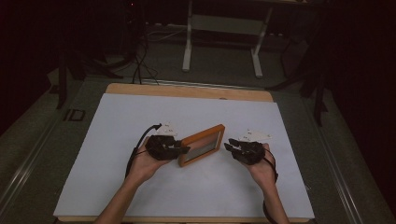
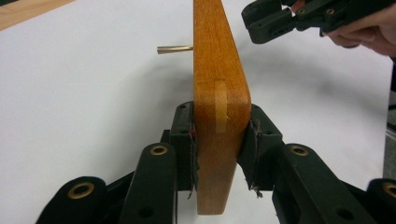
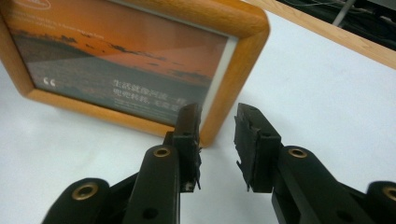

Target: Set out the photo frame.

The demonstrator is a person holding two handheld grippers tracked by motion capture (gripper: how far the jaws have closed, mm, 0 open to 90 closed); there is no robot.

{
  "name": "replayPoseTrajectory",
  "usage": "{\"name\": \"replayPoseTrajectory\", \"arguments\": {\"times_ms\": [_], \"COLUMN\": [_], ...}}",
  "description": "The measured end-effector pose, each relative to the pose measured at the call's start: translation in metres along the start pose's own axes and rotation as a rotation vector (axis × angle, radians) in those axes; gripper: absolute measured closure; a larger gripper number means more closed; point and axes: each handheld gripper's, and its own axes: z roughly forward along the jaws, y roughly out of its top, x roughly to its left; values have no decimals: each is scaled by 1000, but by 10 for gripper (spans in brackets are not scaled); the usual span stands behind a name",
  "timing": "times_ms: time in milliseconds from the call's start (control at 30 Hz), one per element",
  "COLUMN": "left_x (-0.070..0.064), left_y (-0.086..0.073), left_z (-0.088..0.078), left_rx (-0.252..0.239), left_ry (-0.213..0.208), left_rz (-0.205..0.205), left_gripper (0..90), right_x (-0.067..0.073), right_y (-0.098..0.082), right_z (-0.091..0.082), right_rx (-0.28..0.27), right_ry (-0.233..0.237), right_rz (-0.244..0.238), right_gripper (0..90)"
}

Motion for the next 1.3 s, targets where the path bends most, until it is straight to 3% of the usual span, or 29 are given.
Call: {"name": "replayPoseTrajectory", "arguments": {"times_ms": [133,167,200,233,400,700,1000,1033,1167,1300], "left_x": [3,4,4,4,7,17,20,20,21,18], "left_y": [1,2,2,5,14,30,38,40,41,42], "left_z": [-6,-12,-12,-17,-31,-54,-62,-63,-60,-55], "left_rx": [13,35,35,57,118,151,143,141,106,65], "left_ry": [-7,-11,-11,-12,-33,-78,-91,-99,-111,-116], "left_rz": [28,64,64,92,150,179,205,206,188,219], "left_gripper": [696,696,696,696,696,696,696,696,695,693], "right_x": [1,1,1,2,5,13,21,23,32,39], "right_y": [3,5,5,8,14,24,37,42,52,61], "right_z": [-1,-3,-3,-3,-5,-2,1,2,4,8], "right_rx": [10,15,15,20,21,27,-6,-14,-19,-21], "right_ry": [14,20,20,22,44,110,173,200,227,235], "right_rz": [-18,-29,-29,-30,-48,-75,-114,-122,-165,-199], "right_gripper": [692,692,692,692,676,580,506,493,438,395]}}
